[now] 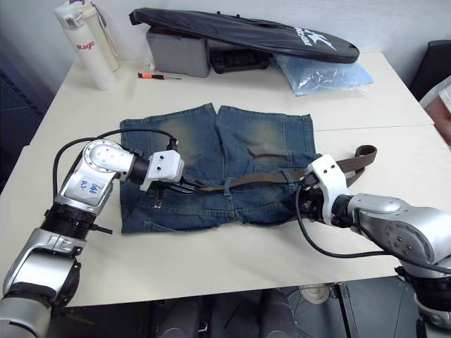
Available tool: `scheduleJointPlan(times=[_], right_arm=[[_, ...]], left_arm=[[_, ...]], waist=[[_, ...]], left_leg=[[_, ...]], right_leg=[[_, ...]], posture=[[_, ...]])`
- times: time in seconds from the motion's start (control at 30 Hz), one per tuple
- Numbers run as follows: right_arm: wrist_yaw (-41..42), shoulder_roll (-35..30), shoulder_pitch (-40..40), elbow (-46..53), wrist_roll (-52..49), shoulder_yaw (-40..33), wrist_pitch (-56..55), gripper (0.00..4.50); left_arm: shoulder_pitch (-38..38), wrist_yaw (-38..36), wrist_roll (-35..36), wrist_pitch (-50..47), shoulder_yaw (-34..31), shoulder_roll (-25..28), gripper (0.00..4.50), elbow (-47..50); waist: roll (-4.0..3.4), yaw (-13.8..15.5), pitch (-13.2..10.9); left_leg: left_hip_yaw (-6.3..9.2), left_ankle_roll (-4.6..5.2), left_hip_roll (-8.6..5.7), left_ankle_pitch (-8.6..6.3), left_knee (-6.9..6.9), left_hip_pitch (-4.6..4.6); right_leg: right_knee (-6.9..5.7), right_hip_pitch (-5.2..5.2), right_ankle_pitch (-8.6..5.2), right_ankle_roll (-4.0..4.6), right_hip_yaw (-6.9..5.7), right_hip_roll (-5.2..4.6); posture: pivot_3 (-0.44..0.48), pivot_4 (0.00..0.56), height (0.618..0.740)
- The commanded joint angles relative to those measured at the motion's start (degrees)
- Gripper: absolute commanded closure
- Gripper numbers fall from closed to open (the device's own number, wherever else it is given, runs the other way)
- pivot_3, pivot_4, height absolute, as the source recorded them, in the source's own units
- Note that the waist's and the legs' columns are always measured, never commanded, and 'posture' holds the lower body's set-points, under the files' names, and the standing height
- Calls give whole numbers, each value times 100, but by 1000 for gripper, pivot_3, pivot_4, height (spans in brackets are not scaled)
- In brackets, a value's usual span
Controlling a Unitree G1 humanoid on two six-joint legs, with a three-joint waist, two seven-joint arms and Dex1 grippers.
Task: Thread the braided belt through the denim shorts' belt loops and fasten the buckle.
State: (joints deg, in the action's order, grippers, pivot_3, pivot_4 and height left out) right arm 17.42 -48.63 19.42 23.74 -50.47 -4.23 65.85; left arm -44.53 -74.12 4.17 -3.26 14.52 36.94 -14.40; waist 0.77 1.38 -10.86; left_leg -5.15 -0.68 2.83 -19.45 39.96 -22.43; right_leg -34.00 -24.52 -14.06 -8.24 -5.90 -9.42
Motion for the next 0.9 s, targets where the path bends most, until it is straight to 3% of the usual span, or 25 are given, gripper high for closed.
scheduleJointPlan(times=[0.03, 0.07, 0.23, 0.63, 0.77, 0.9], right_arm=[[-99, 410, 115, -344, 186, -144, -77, 4069], [-65, 491, 129, -502, 295, -79, -98, 4390], [207, 443, 22, -1090, 1056, 446, -310, 4390], [678, -3, -406, -1890, 1727, 43, -887, 4390], [809, -53, -344, -1964, 1796, 8, -896, 4390], [852, 68, -238, -1910, 1768, 24, -838, 4390]], left_arm=[[-76, -24, 98, -27, -150, 69, 4500, 200], [-71, -32, 101, -31, -154, 78, 4500, 217], [-68, -124, 121, -24, -234, 244, 4500, 273], [604, -512, 236, -121, -690, 1529, 4500, 473], [794, -531, 85, 192, -877, 2063, 4500, 115], [900, -487, 343, 38, -1024, 2126, 4500, 198]], waist=[[0, -10, 0], [0, -9, 0], [5, -11, 3], [49, 74, 30], [59, 93, 36], [59, 97, 36]], left_leg=[[-1, 0, 0, 0, 0, 0], [-2, 0, 0, 0, 0, 0], [-3, 0, 0, 0, 0, 3], [2, 5, 0, -3, 9, 16], [3, 8, 0, -5, 12, 17], [2, 8, 0, -5, 9, 18]], right_leg=[[0, 0, 0, 0, 0, 0], [-1, -1, 0, 0, 0, 0], [0, 2, 0, -1, 0, 0], [7, 27, 6, 5, -2, -2], [13, 32, 12, 10, -3, -2], [13, 31, 12, 10, -4, -2]], posture=[[0, 150, 740], [0, 150, 740], [0, 150, 740], [0, 150, 740], [0, 150, 740], [0, 150, 740]])
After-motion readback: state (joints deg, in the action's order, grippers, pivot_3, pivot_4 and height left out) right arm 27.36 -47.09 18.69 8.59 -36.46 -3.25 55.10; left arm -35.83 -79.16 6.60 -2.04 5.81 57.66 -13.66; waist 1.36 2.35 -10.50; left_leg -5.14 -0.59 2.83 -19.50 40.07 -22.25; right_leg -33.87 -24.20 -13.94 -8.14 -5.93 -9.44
